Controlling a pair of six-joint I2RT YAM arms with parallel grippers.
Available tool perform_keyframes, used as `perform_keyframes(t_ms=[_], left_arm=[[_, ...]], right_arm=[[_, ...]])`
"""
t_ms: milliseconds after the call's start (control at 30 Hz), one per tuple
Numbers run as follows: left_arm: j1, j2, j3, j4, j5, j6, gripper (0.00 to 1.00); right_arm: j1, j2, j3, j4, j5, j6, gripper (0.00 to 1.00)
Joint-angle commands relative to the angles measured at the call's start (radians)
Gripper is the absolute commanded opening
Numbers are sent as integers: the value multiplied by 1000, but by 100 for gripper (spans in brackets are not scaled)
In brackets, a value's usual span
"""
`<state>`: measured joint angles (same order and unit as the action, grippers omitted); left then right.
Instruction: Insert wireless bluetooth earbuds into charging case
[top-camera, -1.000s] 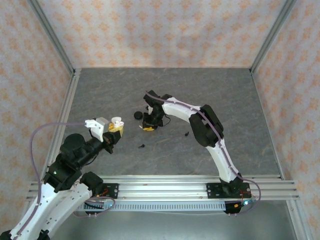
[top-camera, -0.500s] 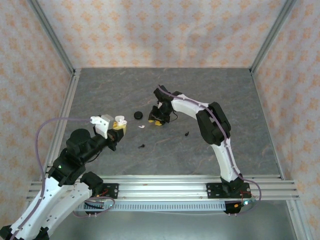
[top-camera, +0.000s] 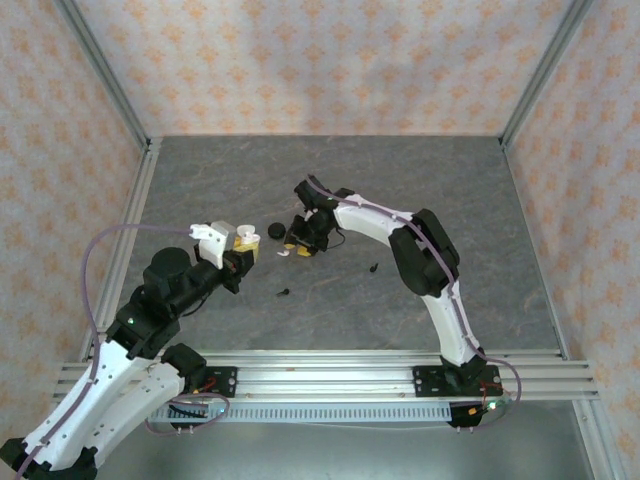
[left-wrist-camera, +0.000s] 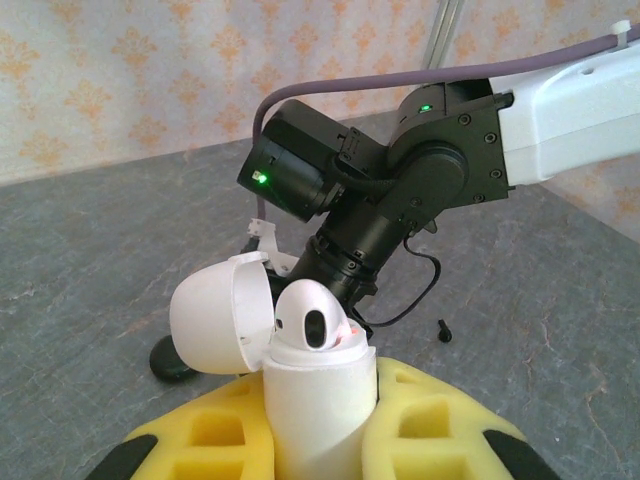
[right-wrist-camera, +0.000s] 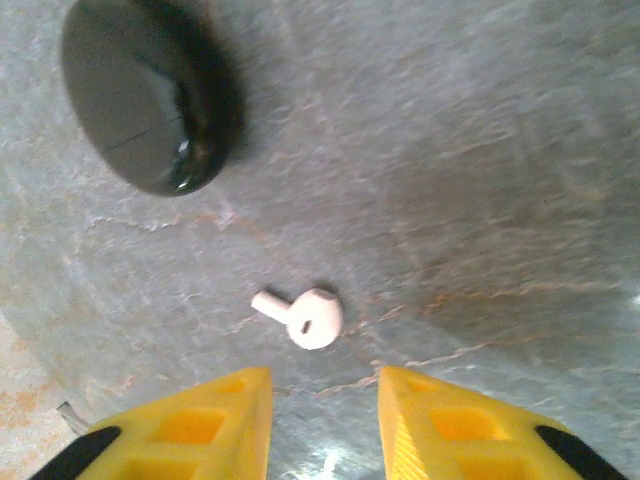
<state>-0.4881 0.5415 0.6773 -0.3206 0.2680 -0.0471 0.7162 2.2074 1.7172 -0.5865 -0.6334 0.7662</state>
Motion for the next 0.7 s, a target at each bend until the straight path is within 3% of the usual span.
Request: perform_keyframes(t_ms=[0, 667], left_arm=[[10, -2, -9, 49, -22, 26, 0], [11, -22, -31, 66, -61, 0, 0]], right_arm=[[11, 5, 34, -36, -7, 13, 29], [30, 99, 91, -27, -84, 23, 32]])
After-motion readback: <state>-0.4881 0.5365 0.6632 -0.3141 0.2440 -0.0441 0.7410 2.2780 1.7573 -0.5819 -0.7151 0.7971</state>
